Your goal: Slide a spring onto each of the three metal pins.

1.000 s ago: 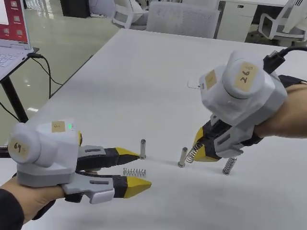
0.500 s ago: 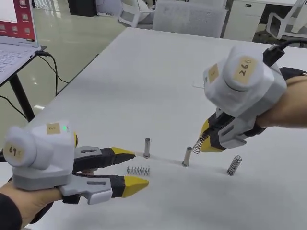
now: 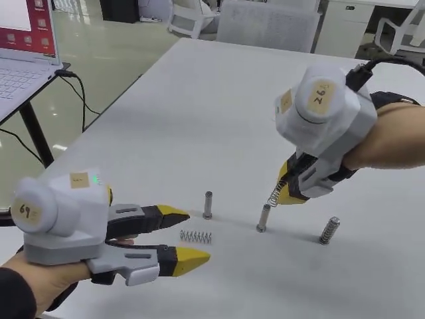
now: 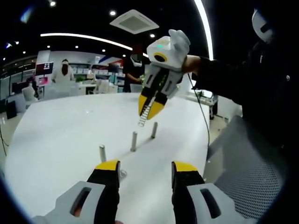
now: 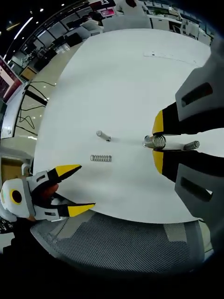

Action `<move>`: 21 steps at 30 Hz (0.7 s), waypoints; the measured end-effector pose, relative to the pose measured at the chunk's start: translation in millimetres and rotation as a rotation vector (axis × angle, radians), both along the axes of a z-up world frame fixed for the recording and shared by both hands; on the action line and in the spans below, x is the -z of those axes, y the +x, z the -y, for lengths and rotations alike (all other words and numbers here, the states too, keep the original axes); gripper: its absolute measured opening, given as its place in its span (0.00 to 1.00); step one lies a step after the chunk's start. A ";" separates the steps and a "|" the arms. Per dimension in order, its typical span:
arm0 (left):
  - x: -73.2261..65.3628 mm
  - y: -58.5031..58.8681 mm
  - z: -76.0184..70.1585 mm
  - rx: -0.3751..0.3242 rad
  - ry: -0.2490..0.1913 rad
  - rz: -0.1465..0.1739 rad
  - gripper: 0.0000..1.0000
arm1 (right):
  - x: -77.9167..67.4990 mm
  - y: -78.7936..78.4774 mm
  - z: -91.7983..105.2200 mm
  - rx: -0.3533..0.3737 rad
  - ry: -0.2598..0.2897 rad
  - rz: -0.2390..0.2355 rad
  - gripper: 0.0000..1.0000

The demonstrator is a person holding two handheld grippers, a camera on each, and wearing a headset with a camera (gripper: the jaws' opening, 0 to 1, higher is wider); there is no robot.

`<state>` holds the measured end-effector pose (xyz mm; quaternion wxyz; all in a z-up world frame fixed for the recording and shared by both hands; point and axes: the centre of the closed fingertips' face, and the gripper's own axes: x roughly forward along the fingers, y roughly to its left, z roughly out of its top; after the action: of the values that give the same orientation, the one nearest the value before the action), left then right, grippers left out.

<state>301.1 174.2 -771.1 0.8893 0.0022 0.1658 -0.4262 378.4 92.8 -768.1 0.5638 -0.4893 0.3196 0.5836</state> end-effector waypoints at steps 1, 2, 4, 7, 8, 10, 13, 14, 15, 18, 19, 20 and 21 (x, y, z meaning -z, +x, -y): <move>0.2 0.0 -0.1 0.000 0.000 0.000 0.38 | 1.8 1.1 0.1 0.001 -0.006 0.001 0.08; 0.4 0.2 -0.5 0.000 0.000 0.000 0.39 | 3.6 2.6 0.7 0.000 -0.017 0.007 0.08; 0.8 0.4 -1.1 -0.001 -0.001 -0.002 0.39 | 7.2 5.4 0.9 -0.002 -0.031 0.012 0.08; 1.2 0.4 -1.4 -0.004 -0.003 -0.004 0.40 | 10.6 5.0 -0.8 -0.001 -0.036 -0.002 0.08; 1.3 0.4 -1.4 -0.004 -0.003 -0.004 0.40 | 11.0 4.8 -0.9 -0.003 -0.038 -0.001 0.08; 1.1 0.5 -1.4 -0.004 -0.005 -0.005 0.40 | 11.9 4.1 -2.1 -0.007 -0.040 -0.003 0.08; 1.0 0.3 -1.1 -0.004 -0.006 -0.005 0.41 | 13.6 4.6 -3.8 -0.010 -0.044 -0.006 0.08; 1.2 0.2 -1.1 -0.004 -0.006 -0.006 0.41 | 14.5 4.9 -3.5 -0.010 -0.048 -0.007 0.08; 1.4 0.1 -1.1 -0.003 -0.004 -0.006 0.41 | 15.8 5.8 -2.8 -0.012 -0.056 -0.002 0.08; 1.2 0.2 -1.2 -0.005 -0.006 -0.006 0.41 | 17.7 6.7 -1.4 -0.016 -0.069 0.002 0.08; 1.2 0.3 -1.3 -0.005 -0.006 -0.006 0.41 | 18.0 6.6 -1.6 -0.015 -0.069 -0.001 0.08; 1.2 0.3 -1.3 -0.006 -0.007 -0.006 0.41 | 18.7 6.4 -1.9 -0.014 -0.069 -0.005 0.08; 1.2 0.2 -1.3 -0.006 -0.006 -0.006 0.41 | 19.3 6.5 -2.0 -0.015 -0.071 -0.007 0.08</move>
<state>301.3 175.5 -772.3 0.8901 -0.0025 0.1672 -0.4241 384.8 94.8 -787.4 0.5406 -0.5092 0.3385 0.5779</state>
